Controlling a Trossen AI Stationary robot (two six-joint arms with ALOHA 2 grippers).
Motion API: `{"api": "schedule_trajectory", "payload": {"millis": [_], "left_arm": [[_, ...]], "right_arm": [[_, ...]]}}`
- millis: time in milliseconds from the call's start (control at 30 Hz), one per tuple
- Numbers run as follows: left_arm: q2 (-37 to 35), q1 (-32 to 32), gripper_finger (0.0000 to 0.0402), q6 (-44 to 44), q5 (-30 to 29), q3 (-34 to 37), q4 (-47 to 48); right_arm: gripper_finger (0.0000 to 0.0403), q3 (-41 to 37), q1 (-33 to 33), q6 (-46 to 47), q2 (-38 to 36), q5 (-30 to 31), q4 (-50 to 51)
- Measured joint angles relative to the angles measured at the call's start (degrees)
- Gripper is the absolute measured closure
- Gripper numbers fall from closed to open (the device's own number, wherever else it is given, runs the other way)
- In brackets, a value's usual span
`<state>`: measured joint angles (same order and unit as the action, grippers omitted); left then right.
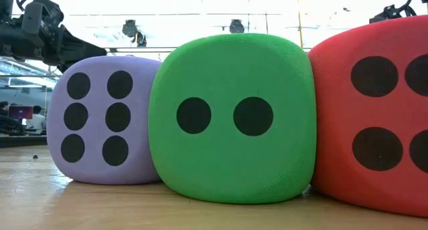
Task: Pick & Place Dice
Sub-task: Put the large orange die into the green bin
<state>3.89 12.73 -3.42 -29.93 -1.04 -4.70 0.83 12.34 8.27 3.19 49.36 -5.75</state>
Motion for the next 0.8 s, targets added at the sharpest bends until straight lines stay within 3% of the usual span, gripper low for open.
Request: {"api": "schedule_trajectory", "payload": {"millis": [167, 433, 800], "left_arm": [[0.0, 0.0, 0.0376, -0.3, 0.0, 0.0, -1.7], [0.0, 0.0, 0.0376, -2.6, 0.0, 0.0, -3.1], [0.0, 0.0, 0.0376, 12.1, -0.6, 0.0, -3.1]], "right_arm": [[0.0083, 0.0, 0.0, 0.4, 0.0, 0.0, 0.0], [0.0083, 0.0, 0.0, 8.9, 0.0, 0.0, -0.5], [0.0083, 0.0, 0.0, 11.7, 0.0, -0.1, -0.5]]}}
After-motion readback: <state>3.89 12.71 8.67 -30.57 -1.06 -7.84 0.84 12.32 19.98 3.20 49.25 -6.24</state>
